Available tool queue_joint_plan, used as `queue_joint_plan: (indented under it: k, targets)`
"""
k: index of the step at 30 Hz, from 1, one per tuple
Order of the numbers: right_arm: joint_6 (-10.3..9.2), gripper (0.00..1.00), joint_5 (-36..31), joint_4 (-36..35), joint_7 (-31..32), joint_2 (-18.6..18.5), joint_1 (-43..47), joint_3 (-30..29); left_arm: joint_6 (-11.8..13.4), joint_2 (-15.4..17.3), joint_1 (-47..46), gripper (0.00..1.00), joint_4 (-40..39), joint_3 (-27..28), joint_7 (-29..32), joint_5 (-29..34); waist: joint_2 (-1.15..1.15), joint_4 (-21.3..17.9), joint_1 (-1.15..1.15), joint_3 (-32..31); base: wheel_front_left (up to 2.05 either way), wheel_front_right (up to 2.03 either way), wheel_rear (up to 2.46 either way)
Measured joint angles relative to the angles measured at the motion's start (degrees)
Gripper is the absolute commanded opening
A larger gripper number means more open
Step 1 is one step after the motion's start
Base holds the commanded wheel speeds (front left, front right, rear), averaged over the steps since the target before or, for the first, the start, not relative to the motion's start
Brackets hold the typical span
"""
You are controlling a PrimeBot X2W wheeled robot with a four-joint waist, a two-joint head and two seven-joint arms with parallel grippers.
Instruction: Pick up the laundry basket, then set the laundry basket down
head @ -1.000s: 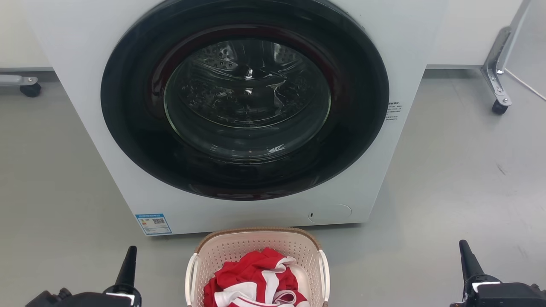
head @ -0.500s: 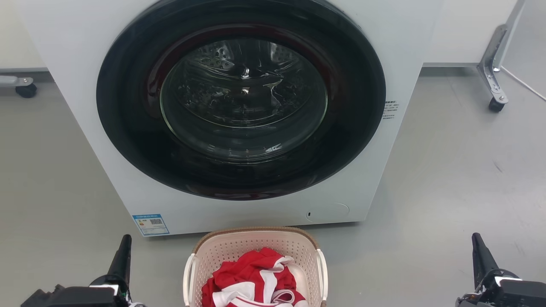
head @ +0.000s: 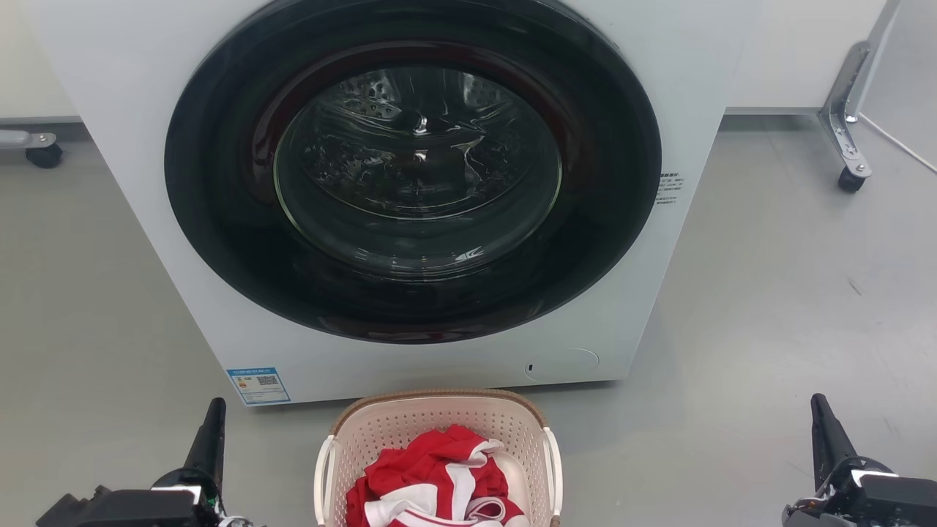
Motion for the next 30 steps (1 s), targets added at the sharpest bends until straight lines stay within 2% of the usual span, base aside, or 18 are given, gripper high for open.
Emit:
queue_joint_plan:
  k: [30]
  targets:
    - [0.00,0.00,0.01,0.00,0.00,0.01,0.00,0.01,0.00,0.00,0.00,0.00,0.02,-0.01,0.00,-0.01,0.00,0.00,0.00,0.00,0.00,0.00,0.00]
